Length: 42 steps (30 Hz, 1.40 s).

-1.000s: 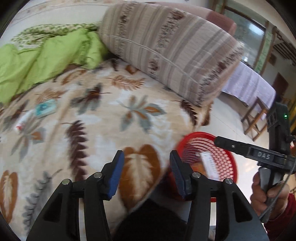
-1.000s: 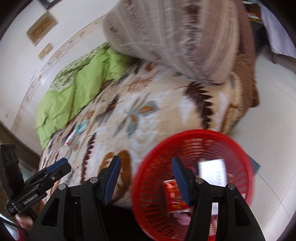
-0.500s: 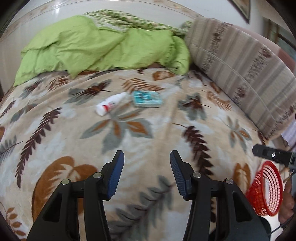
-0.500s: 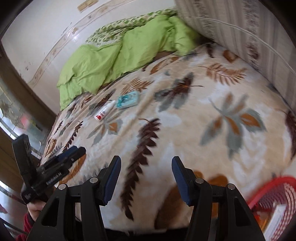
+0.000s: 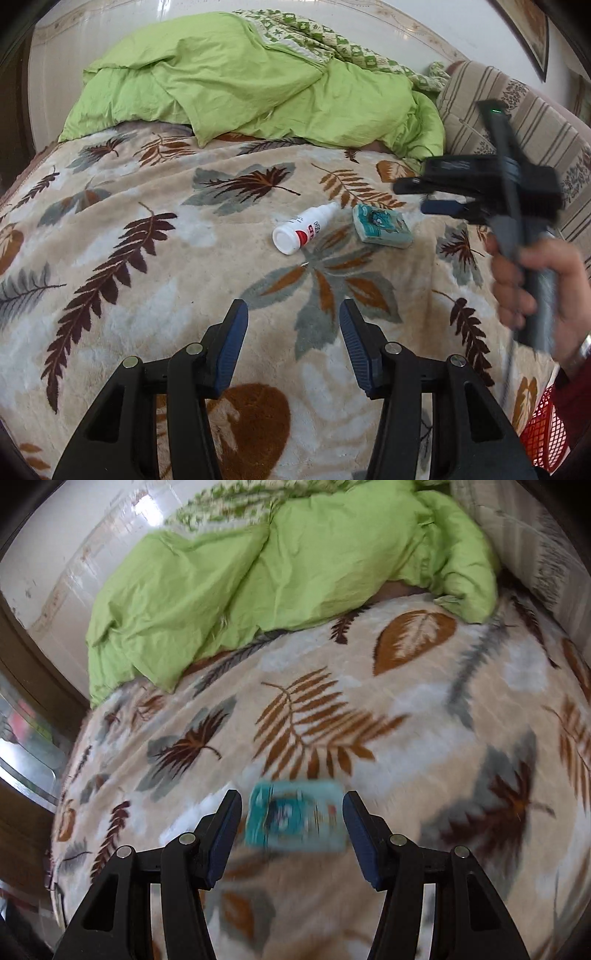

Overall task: Collect trash
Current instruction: 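Grasp the teal wet-wipe packet with the right gripper while the left grasps the white spray bottle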

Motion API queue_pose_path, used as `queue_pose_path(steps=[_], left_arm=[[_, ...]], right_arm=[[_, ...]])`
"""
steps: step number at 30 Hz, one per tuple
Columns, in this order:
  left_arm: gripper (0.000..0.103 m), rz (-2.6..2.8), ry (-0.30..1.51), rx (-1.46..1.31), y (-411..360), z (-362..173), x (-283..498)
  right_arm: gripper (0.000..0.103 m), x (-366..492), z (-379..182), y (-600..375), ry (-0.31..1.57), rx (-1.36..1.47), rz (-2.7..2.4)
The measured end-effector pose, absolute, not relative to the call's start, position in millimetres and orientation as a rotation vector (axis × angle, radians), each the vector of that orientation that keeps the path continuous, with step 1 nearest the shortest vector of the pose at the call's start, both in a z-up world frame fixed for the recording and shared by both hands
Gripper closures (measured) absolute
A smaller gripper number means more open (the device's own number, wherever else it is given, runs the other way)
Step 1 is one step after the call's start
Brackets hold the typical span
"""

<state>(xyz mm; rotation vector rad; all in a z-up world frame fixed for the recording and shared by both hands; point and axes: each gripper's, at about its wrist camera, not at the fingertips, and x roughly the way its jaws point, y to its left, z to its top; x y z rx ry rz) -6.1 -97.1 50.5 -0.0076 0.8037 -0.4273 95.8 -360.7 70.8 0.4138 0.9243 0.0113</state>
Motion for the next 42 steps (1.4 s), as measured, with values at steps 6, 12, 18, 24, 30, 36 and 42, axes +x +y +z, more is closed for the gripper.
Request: queue_pose_path(steps=[6,12,18,24,30,36,42], left_arm=[[0.053,-0.423,0.818,-0.025,-92,48,0],[0.053,-0.404,0.822,-0.069,-81,51,5],[0.053,-0.370,0.818,-0.084,-77,51,14],[0.052,-0.373,0.806,-0.091,-76,51,29],[0.040,-0.462,0.757,0.031,-110,53,52],[0.040,-0.496,0.790,0.062,-143,46,93],[0.050,-0.493,0.858,0.117,-173,25,115]], right_arm=[[0.043,135,39,-372,1.003,0.479,0.047],[0.040,97,28,-358,1.073,0.501,0.188],[0.037,71,31,-314,1.054,0.246,0.150],[0.056,76,27,-295,1.043,0.154,0.046],[0.067,24,50,-301,1.006,0.313,-0.021],[0.067,-19,53,-293,0.992,0.323,-0.012],[0.067,-12,41,-309,1.032,0.387,-0.029]])
